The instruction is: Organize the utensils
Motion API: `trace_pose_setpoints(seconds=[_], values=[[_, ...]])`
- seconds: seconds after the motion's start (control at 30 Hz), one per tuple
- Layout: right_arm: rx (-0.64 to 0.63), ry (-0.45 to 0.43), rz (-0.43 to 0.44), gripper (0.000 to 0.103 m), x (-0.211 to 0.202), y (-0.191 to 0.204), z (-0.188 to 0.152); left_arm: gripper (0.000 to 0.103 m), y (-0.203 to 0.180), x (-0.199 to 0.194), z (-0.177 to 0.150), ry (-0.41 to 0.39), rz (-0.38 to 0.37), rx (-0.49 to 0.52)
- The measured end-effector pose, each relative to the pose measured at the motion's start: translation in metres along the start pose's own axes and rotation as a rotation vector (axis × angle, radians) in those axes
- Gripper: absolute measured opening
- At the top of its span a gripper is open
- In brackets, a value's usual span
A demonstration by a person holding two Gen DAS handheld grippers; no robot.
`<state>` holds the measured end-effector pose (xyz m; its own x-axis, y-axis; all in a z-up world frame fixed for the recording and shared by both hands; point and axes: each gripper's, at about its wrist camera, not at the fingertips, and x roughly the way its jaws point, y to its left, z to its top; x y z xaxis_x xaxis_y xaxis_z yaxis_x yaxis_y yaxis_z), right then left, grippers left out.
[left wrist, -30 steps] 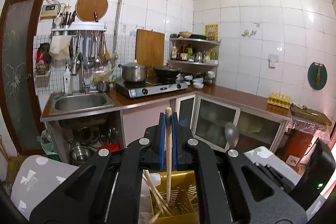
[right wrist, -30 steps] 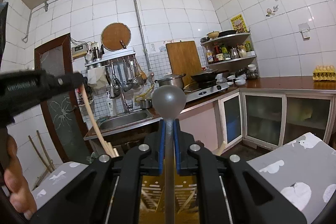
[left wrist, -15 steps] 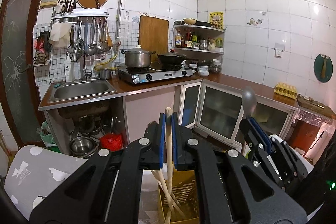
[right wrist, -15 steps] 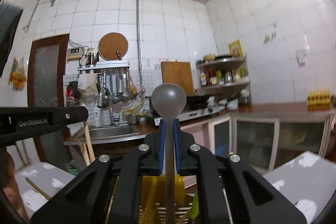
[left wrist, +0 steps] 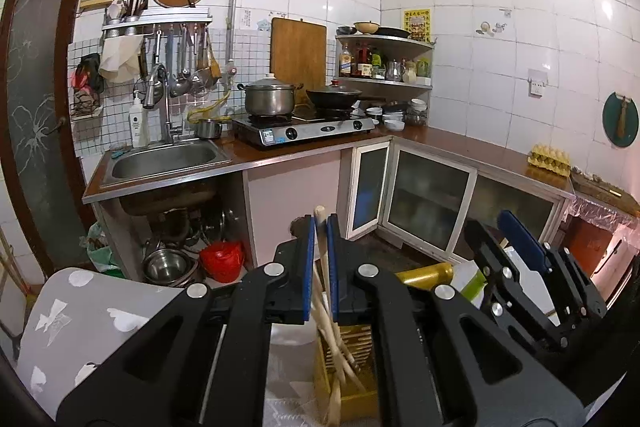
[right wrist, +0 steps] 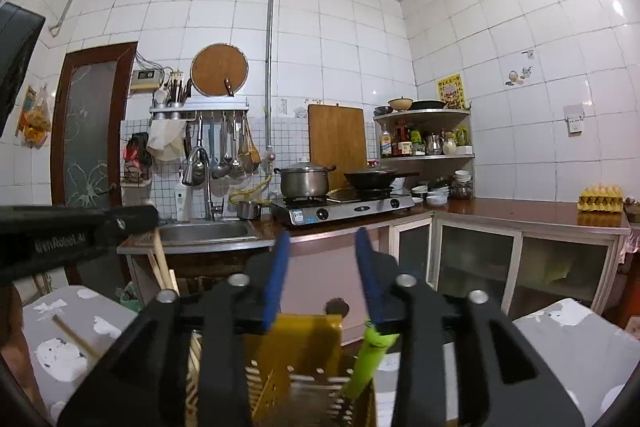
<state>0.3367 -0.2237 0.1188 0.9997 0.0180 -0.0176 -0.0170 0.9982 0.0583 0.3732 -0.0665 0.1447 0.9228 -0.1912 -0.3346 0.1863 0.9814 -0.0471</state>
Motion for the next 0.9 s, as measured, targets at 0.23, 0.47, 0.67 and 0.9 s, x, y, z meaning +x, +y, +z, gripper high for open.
trace_pose_setpoints(seconds=[0.23, 0.47, 0.67, 0.9], values=[[-0.008, 0.082, -0.032, 0.067, -0.04, -0.013, 0.019, 0.067, 0.018, -0.061, 0.009, -0.047, 0.055, -0.015], [-0.012, 0.144, -0.053, 0.089, -0.097, -0.022, 0.027, 0.098, 0.027, -0.123, -0.01, -0.061, 0.083, 0.006], [0.024, 0.216, -0.027, 0.098, -0.151, -0.024, 0.015, 0.098, 0.032, -0.164, -0.057, -0.029, 0.078, 0.011], [0.049, 0.319, -0.004, 0.099, -0.203, -0.014, -0.026, 0.098, 0.029, -0.212, -0.129, -0.057, 0.105, 0.026]])
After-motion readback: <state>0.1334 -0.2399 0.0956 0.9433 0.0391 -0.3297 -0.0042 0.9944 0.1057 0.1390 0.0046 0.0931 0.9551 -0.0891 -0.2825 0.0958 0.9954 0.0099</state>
